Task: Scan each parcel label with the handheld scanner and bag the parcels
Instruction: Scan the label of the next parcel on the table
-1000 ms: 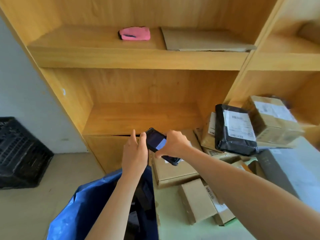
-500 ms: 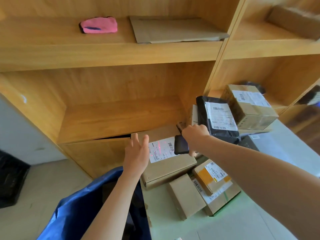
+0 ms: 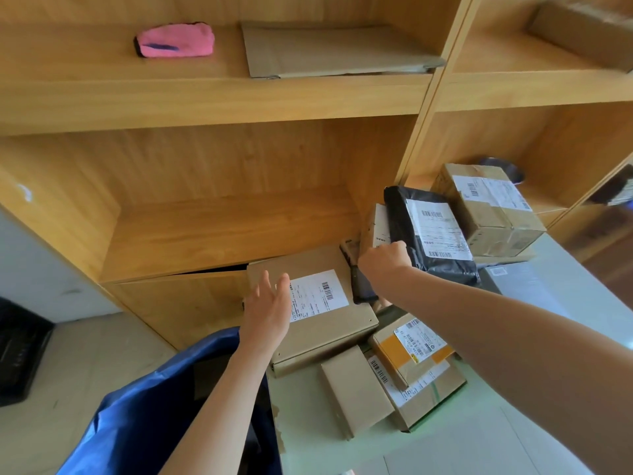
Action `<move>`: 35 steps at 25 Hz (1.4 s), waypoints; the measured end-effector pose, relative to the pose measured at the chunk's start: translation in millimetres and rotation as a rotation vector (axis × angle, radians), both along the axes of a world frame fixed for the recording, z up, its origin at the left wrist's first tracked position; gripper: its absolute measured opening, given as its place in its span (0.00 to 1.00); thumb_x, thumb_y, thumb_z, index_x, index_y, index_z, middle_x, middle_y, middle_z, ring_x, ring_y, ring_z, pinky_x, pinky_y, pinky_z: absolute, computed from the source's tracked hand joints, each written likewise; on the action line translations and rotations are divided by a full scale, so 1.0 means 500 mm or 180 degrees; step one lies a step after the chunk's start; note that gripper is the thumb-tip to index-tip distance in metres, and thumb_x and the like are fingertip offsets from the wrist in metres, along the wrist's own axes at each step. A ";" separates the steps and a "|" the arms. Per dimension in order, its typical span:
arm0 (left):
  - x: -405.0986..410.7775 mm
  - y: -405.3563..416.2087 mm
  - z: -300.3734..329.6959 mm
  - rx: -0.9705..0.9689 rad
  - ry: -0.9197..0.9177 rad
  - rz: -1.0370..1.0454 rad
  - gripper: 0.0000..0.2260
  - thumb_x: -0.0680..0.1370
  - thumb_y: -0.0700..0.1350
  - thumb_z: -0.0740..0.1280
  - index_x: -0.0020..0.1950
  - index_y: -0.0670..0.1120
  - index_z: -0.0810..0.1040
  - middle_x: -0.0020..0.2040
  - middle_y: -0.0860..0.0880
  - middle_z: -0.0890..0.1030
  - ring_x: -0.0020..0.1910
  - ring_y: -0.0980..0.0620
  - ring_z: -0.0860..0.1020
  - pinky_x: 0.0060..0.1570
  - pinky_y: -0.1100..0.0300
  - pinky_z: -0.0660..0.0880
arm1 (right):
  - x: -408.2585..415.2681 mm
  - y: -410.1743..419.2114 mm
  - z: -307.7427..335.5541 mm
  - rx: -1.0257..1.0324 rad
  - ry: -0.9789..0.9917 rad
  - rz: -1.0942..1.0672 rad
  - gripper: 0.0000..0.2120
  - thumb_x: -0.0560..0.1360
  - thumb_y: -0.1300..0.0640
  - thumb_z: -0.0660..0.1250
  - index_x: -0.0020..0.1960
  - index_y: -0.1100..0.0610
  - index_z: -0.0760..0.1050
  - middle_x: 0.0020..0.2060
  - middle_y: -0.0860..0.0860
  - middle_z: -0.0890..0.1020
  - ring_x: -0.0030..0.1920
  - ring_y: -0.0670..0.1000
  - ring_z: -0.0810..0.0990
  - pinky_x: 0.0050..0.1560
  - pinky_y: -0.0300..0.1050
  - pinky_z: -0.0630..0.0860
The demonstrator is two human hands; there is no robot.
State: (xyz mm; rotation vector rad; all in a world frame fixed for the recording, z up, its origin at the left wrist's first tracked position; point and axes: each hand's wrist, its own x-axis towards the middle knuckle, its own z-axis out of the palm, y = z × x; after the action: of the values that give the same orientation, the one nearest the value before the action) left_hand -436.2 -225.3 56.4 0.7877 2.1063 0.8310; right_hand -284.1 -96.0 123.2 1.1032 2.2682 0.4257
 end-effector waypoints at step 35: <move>-0.267 -0.291 -0.069 0.0439 0.0019 0.2757 0.08 0.78 0.45 0.62 0.54 0.47 0.77 0.47 0.49 0.80 0.51 0.42 0.77 0.53 0.48 0.74 | -0.319 -0.146 -0.159 -0.2820 0.3637 -0.1748 0.19 0.69 0.47 0.78 0.56 0.48 0.77 0.45 0.47 0.83 0.44 0.50 0.83 0.42 0.43 0.82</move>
State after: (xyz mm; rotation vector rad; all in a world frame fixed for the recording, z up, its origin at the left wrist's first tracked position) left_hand -569.8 -370.7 22.1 -0.1161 2.4105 1.4159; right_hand -443.4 -169.1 43.7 1.5137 2.2946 -1.6319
